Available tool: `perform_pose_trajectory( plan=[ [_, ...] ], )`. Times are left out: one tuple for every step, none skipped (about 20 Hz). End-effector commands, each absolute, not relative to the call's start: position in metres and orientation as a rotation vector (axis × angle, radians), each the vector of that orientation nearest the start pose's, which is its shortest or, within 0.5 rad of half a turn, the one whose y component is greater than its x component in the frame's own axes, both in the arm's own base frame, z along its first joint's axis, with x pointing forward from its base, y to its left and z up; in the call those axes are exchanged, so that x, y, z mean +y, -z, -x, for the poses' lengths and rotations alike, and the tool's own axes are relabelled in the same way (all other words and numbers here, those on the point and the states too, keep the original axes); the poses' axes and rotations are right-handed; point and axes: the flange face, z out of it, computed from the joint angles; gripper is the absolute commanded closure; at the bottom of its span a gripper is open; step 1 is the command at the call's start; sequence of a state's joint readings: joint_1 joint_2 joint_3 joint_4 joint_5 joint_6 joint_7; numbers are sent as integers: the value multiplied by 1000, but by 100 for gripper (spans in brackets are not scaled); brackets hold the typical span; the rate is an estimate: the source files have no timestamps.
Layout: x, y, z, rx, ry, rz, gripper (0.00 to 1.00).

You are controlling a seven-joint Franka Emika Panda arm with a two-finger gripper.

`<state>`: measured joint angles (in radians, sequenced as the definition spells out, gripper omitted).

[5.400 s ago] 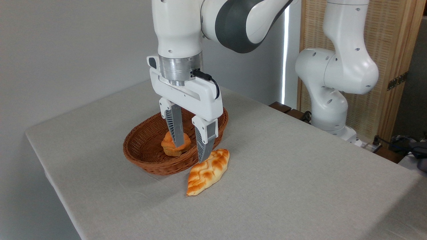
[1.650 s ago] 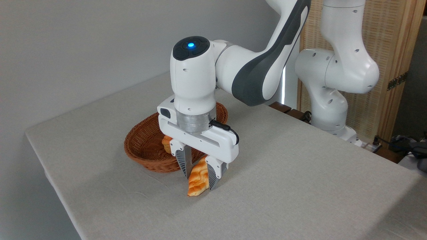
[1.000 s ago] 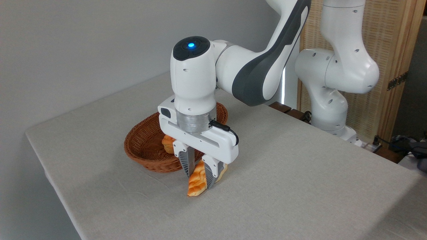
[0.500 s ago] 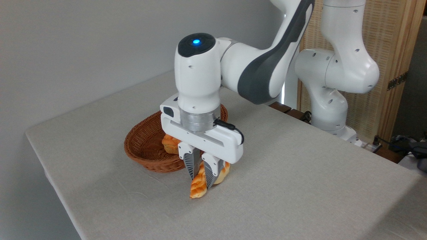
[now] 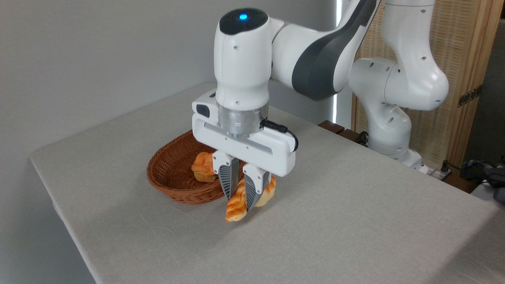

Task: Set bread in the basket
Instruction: 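Lift the braided bread and carry it over the wicker basket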

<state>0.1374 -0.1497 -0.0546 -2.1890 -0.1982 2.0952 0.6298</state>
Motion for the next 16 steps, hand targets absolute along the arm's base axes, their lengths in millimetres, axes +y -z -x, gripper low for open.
perform_pose_trajectory(
  plan=[
    [37,-479,-499,776,205,3184,63],
    [37,-485,-498,777,221,3179,63],
    [37,-496,-500,776,251,3170,63],
    [36,-503,-502,778,252,3178,62],
    [36,-513,-504,783,263,3180,61],
    [34,-524,-506,788,280,3176,60],
    [31,-529,-507,792,291,3180,60],
    [24,-531,-508,803,304,3190,60],
    [17,-531,-508,818,309,3195,60],
    [6,-531,-509,849,307,3190,60],
    [-6,-531,-510,884,304,3180,60],
    [-17,-528,-511,920,292,3171,60],
    [-31,-527,-511,956,283,3160,60],
    [-42,-525,-511,989,272,3150,58],
    [-54,-522,-511,1024,259,3139,48],
    [-67,-522,-510,1062,251,3124,45]
  ],
)
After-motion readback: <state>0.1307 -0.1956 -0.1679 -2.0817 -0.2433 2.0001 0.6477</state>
